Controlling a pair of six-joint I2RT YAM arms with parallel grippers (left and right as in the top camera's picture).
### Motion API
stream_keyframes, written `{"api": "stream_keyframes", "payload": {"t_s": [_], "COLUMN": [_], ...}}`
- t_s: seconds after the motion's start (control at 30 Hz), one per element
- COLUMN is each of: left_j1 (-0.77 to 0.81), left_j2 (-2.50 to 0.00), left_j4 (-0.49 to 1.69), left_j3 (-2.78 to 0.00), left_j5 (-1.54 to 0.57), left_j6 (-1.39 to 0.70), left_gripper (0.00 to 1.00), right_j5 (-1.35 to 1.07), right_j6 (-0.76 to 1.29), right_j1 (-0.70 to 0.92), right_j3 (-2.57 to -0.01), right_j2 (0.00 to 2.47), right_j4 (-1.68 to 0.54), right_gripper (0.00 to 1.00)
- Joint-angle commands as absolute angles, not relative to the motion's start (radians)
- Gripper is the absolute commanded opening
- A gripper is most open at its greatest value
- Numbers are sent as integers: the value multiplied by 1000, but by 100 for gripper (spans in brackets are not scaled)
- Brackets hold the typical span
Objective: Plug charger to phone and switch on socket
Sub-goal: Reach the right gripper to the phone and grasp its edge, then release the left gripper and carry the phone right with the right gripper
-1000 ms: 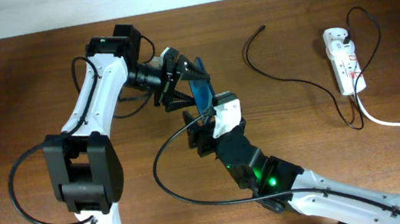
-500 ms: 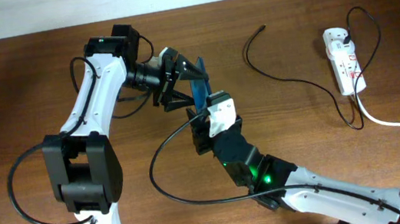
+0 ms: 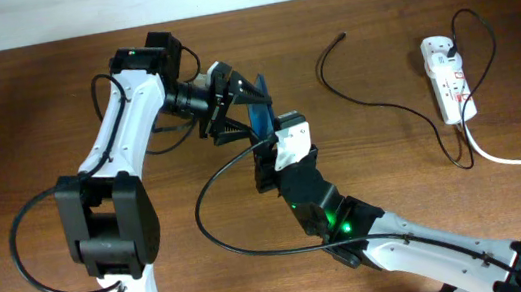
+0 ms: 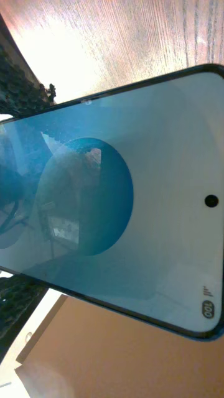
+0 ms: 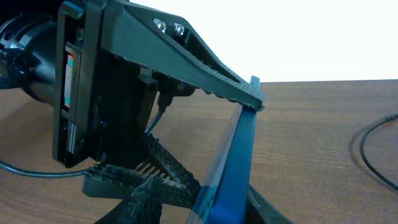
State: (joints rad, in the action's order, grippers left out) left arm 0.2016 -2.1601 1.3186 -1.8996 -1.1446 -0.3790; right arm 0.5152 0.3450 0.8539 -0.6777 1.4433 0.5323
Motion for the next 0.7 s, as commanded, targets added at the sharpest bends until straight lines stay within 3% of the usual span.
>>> {"api": "stream_keyframes", "payload": {"t_s": [0.0, 0.13, 0.3, 0.5, 0.67], "left_j1": [202, 202, 202, 202, 202], "left_j2": [-2165, -2165, -2165, -2165, -2165], "left_j4": [1318, 1318, 1317, 1317, 1317], "left_j3": [-1915, -1915, -1915, -1915, -1915], "left_j5": [-1182, -1182, -1182, -1151, -1151], "left_j6": [-373, -373, -373, -366, -366], "left_gripper": [53, 54, 55, 67, 82], "right_j5": [532, 532, 532, 532, 532], "right_j6": [356, 356, 356, 356, 356], "right_j1": [849, 849, 849, 849, 849], "right_j3": [-690, -690, -690, -690, -690], "right_j2": [1450, 1450, 1450, 1450, 1450], "right_j4": [547, 551, 555, 554, 554], "right_gripper": [37, 22, 13, 11, 4]}}
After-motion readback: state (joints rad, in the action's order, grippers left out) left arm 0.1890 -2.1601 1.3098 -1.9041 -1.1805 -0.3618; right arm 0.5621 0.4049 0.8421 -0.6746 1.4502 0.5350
